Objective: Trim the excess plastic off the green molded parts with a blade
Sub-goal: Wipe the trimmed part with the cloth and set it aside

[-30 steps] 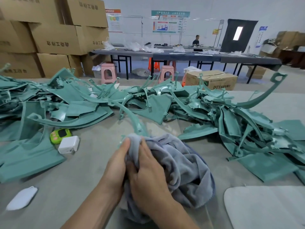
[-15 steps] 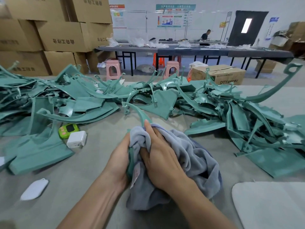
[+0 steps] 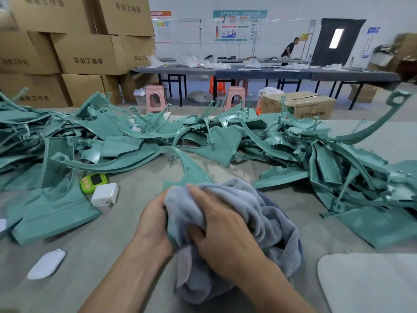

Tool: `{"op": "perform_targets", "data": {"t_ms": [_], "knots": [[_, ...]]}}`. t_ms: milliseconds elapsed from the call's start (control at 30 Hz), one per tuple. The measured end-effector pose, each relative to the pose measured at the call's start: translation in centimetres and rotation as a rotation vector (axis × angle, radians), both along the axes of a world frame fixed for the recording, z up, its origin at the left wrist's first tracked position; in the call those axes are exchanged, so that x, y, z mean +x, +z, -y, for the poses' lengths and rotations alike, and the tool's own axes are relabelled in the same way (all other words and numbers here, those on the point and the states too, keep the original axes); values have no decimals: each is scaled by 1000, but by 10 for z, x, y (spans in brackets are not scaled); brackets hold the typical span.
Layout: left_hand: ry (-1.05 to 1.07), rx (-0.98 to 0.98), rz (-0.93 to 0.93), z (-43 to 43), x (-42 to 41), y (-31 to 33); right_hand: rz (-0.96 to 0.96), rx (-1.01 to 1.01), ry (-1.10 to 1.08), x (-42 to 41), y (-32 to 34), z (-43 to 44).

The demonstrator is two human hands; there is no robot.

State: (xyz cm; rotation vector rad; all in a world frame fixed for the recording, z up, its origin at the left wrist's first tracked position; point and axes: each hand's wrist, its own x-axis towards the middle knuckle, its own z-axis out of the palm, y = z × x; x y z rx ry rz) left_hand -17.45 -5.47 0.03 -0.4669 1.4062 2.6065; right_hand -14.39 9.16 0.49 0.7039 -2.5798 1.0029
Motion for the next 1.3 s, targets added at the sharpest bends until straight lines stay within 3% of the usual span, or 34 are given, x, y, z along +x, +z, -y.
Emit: {"op": "perform_targets", "data": {"t_ms": [100, 400, 600, 900, 967, 1133, 1300], "knots": [[9, 80, -22, -4, 1, 3, 38, -181, -200, -16, -3, -15], [-4, -261, -288, -14, 13, 11, 410, -568, -462, -40, 13, -27], [-80, -391, -349, -11, 17, 16, 448, -540, -456, -63, 50, -20], [-207, -669, -444, -15, 22, 7, 501, -50, -293, -111, 124, -21], [-180, -660, -429, -17, 20, 3, 519, -70, -288, -113, 122, -21], [-75, -603, -450, -26, 21, -3, 580, -408, -263, -97, 88, -34], [13, -372, -295, -23, 18, 2, 460, -257, -351, -55, 41, -41]]}}
